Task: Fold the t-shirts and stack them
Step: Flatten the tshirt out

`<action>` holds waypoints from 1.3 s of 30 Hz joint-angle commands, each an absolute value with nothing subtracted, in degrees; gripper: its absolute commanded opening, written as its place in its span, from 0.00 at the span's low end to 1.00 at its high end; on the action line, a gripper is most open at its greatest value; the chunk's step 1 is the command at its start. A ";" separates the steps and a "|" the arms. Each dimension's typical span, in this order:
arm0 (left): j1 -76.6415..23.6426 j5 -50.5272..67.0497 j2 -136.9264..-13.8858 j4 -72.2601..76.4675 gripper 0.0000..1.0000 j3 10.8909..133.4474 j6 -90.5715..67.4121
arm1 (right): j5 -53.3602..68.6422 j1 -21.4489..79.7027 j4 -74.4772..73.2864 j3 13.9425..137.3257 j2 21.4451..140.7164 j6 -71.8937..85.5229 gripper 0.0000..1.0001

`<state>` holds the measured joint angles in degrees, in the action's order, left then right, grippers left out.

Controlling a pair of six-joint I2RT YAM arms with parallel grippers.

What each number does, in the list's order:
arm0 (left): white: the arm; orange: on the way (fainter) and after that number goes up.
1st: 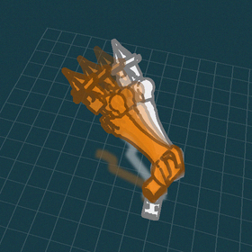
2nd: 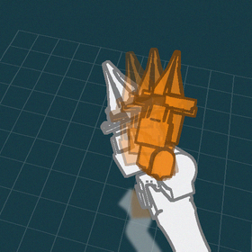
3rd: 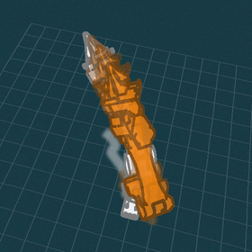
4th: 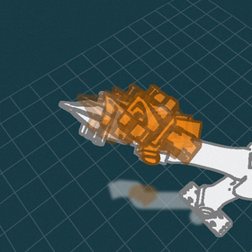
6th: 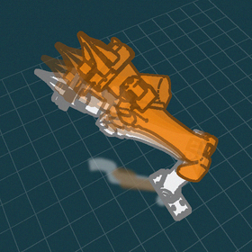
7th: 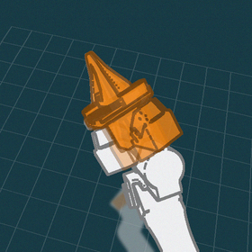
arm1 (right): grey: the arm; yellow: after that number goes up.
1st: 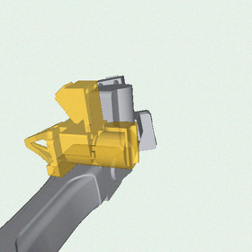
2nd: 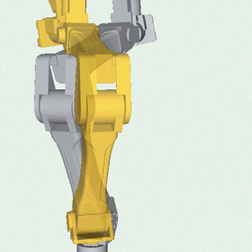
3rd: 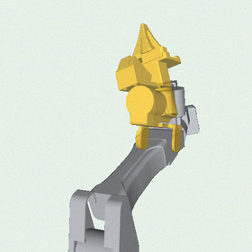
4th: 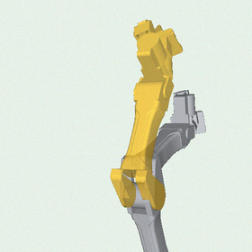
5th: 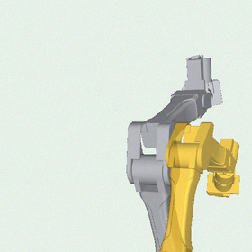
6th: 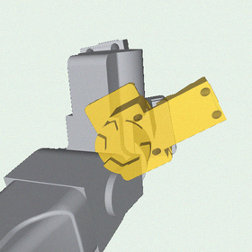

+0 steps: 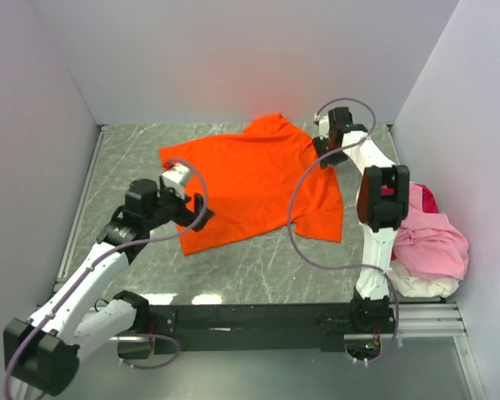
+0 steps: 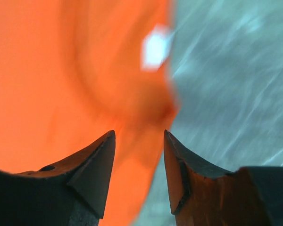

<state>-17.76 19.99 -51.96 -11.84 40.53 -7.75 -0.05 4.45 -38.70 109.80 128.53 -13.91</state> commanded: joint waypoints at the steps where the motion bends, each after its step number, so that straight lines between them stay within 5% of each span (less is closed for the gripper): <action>1: -26.52 14.88 -51.24 -13.17 0.99 42.89 2.70 | 12.08 4.13 -38.05 99.35 111.65 -27.92 0.53; 6: -41.03 4.51 -51.50 -18.88 0.97 41.05 16.33 | 38.11 4.13 -44.46 76.67 92.40 -53.87 0.54; 11: -49.21 -5.18 -51.86 -21.89 0.97 37.18 21.18 | 41.24 4.48 -51.24 57.41 78.15 -81.99 0.62; 20: -49.83 -7.47 -52.38 -21.53 0.77 32.26 24.69 | 37.00 4.48 -49.49 50.89 73.74 -83.58 0.60; 39: -50.01 -8.43 -62.55 -15.82 0.76 29.53 28.92 | 22.51 10.45 -41.76 46.76 80.86 -77.17 0.60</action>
<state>-49.76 -7.88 -58.92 -18.79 27.88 27.53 26.98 7.62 -44.51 48.66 81.80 -78.52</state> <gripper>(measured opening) 0.768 0.598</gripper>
